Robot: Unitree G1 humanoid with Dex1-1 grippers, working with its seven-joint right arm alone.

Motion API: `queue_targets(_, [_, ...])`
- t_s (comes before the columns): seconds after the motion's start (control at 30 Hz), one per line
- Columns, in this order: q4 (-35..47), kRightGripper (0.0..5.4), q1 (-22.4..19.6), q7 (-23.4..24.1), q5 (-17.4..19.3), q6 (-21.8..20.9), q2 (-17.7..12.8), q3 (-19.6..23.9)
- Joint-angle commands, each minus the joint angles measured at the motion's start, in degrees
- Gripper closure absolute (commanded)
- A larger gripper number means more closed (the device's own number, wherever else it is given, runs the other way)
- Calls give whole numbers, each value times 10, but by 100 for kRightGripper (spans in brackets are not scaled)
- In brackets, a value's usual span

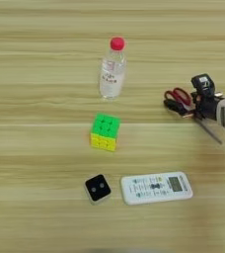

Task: Move the objects on the table

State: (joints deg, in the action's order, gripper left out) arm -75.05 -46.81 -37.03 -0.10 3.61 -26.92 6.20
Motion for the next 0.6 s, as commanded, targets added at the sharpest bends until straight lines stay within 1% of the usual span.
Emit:
queue_targets(0.03, [22, 24, -33, -5, 3, 4, -5, 3])
queue_targets(0.3, [22, 107, -28, -6, 0, 1, -1, 4])
queue_targets(0.47, [22, 145, -27, -5, -2, -2, 0, 2])
queue_targets(0.6, [23, 152, -26, -7, -3, -5, 0, 0])
